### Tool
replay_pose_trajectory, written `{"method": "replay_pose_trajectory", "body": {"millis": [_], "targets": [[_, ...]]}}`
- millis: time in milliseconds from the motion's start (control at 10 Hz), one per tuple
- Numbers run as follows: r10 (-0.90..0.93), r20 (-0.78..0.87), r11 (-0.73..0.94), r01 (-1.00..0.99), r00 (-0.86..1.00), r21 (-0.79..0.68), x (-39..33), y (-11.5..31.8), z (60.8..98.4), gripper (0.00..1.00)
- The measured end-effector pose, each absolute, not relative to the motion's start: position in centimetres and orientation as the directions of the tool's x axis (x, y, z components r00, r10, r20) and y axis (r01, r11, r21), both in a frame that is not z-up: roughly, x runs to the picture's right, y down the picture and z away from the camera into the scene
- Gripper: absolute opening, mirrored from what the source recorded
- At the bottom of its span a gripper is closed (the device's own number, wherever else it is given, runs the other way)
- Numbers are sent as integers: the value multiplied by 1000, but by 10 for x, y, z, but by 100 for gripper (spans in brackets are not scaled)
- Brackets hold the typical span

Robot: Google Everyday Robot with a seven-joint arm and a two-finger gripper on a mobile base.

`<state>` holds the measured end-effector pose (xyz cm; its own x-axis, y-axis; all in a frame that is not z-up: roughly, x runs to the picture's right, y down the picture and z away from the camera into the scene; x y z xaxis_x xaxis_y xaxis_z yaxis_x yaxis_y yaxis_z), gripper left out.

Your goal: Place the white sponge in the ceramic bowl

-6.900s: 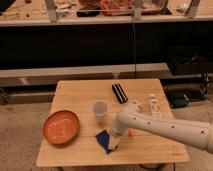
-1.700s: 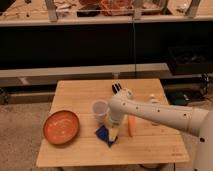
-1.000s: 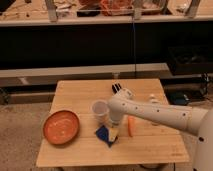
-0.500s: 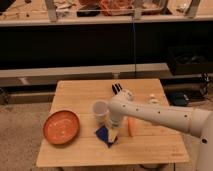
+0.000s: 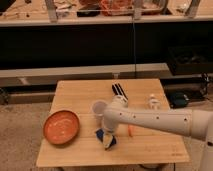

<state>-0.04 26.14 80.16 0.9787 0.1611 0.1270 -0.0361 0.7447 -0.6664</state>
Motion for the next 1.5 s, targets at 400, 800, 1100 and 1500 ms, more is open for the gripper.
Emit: {"method": "replay_pose_trajectory", "body": {"millis": [400, 800, 1100, 1500], "targets": [[241, 122, 726, -95, 963, -682, 1, 262, 809, 80], [303, 73, 722, -179, 950, -669, -6, 274, 813, 75], [302, 86, 722, -169, 949, -671, -16, 281, 816, 49], [297, 91, 721, -161, 950, -673, -17, 275, 809, 8]]}}
